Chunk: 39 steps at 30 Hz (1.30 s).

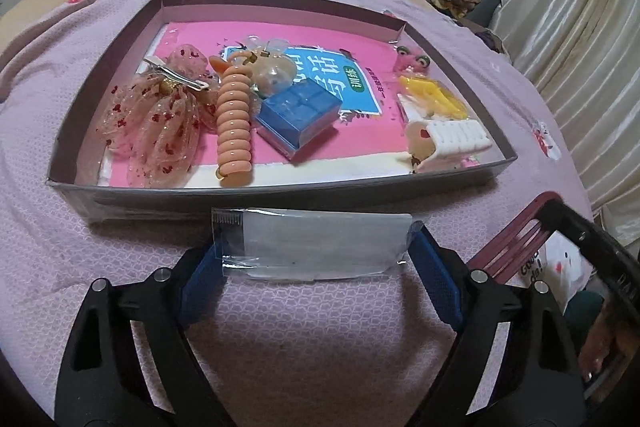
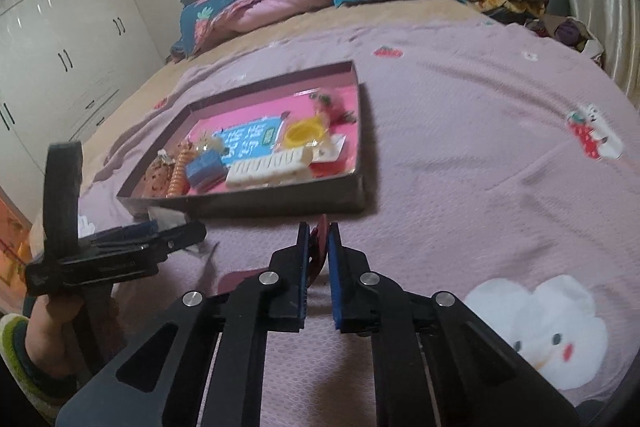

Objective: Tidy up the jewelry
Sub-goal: 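Carry the clear packet into the box with the left tool while the right carries the burgundy clip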

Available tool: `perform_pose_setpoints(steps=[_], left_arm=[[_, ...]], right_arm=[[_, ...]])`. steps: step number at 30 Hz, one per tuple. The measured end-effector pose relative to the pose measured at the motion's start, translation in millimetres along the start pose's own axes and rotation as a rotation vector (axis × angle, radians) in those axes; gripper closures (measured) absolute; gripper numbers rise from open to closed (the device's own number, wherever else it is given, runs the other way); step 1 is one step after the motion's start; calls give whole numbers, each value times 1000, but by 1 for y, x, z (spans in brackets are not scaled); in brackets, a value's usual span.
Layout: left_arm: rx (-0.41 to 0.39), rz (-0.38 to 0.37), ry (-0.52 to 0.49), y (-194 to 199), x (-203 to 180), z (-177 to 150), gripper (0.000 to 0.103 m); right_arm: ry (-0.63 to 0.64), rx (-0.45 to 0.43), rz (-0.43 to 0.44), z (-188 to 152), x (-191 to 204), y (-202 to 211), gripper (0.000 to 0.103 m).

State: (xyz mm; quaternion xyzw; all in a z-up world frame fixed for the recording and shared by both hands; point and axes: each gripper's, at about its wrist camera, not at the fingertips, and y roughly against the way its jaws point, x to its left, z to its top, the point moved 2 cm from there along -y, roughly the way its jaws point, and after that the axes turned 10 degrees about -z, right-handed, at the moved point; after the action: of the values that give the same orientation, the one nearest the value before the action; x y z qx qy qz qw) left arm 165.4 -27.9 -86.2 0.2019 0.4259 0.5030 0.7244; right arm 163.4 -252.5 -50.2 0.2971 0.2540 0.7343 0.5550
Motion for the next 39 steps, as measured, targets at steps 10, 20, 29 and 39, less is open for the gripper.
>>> perform_pose_setpoints(steps=[10, 20, 29, 39], left_arm=[[-35, -48, -12, 28, -4, 0, 28], [-129, -6, -30, 68, 0, 22, 28], [-165, 36, -16, 84, 21, 41, 28], [-173, 56, -16, 86, 33, 54, 28]], right_arm=[[43, -73, -15, 10, 3, 24, 98], [98, -128, -14, 24, 21, 42, 98], [119, -176, 10, 55, 44, 46, 98], [141, -219, 24, 96, 71, 35, 98]])
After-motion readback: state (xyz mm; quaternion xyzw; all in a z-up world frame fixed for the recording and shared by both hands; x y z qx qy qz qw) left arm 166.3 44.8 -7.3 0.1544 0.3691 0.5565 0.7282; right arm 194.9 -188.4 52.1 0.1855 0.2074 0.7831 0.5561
